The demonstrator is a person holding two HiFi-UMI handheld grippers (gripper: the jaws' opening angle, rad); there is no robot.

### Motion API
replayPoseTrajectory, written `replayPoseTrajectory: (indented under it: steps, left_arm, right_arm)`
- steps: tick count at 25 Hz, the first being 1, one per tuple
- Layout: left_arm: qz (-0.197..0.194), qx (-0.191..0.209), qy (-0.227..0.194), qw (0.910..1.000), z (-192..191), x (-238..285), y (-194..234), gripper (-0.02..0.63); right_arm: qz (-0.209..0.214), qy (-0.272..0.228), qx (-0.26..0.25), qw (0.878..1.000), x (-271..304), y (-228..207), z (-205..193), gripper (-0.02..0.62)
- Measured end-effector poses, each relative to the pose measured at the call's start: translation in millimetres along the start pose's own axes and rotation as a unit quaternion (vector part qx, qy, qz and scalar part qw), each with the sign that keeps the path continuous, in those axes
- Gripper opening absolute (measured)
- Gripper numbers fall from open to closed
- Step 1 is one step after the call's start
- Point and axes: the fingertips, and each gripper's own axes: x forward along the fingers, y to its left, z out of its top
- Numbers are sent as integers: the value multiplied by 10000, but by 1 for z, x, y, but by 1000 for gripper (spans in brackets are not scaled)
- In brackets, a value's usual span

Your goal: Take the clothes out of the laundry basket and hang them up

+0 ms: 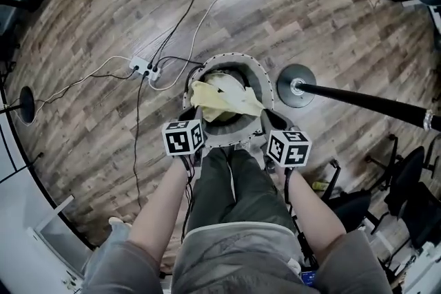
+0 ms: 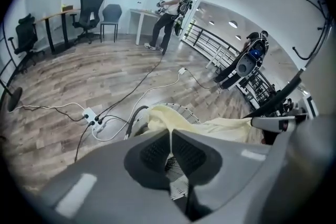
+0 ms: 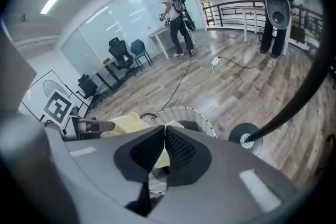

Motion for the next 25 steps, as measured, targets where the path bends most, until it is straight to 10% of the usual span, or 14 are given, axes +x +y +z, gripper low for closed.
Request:
replayPoseTrajectory:
  steps: [14,25]
  left_arm:
    - [-359,591,-870,9938,91,-168,-49,14]
    - [-960,1122,-1960,9694,181,-283,-113,14]
  right_arm:
    - [596,-1154,-920,9873,-189,91,125,35]
    - [739,-2258,-1162,9644,-326,138,200,35]
